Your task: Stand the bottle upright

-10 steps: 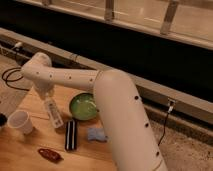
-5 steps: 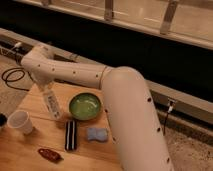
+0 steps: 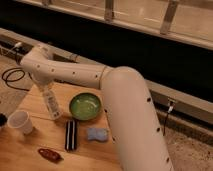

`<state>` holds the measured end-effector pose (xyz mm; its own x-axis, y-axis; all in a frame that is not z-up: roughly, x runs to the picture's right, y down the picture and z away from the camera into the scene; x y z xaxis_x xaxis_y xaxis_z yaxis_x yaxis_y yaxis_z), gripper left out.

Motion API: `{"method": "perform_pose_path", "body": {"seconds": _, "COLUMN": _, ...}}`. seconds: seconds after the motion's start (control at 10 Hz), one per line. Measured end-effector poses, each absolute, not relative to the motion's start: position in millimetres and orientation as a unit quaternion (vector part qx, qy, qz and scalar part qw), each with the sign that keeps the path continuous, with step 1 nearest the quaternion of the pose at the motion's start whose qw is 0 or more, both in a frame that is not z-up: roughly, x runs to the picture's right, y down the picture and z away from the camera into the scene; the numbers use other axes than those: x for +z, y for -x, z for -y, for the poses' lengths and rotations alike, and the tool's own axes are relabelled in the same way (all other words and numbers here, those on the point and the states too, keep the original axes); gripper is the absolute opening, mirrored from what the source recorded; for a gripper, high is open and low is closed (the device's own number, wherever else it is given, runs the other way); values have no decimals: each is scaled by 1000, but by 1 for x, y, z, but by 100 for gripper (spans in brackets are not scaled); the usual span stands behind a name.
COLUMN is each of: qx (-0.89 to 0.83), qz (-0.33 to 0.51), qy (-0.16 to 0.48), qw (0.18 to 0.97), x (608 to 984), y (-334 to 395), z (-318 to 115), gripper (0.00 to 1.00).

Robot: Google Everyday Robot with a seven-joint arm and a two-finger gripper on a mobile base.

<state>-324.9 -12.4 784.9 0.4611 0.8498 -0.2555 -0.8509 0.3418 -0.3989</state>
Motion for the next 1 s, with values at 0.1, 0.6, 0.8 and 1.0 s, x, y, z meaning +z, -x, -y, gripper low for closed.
{"method": "perform_pose_path", "body": {"seconds": 0.1, "qx": 522, "qz": -4, "qy": 238, "qw": 819, "x": 787, "y": 321, "z": 15, "gripper": 0}}
{"method": "perform_pose_path", "body": {"seconds": 0.6, "qx": 528, "qz": 6, "qy": 212, "qw": 822, "x": 788, "y": 316, "z": 33, "gripper": 0}}
{"method": "perform_pose_path", "body": {"seconds": 0.8, "qx": 541, "qz": 43, "qy": 202, "qw": 815, "x": 786, "y": 315, "z": 38, "gripper": 0}}
{"method": "perform_pose_path", "body": {"seconds": 1.0, "qx": 551, "qz": 82, "qy": 194, "qw": 807, "x": 787, "y": 314, "z": 38, "gripper": 0}}
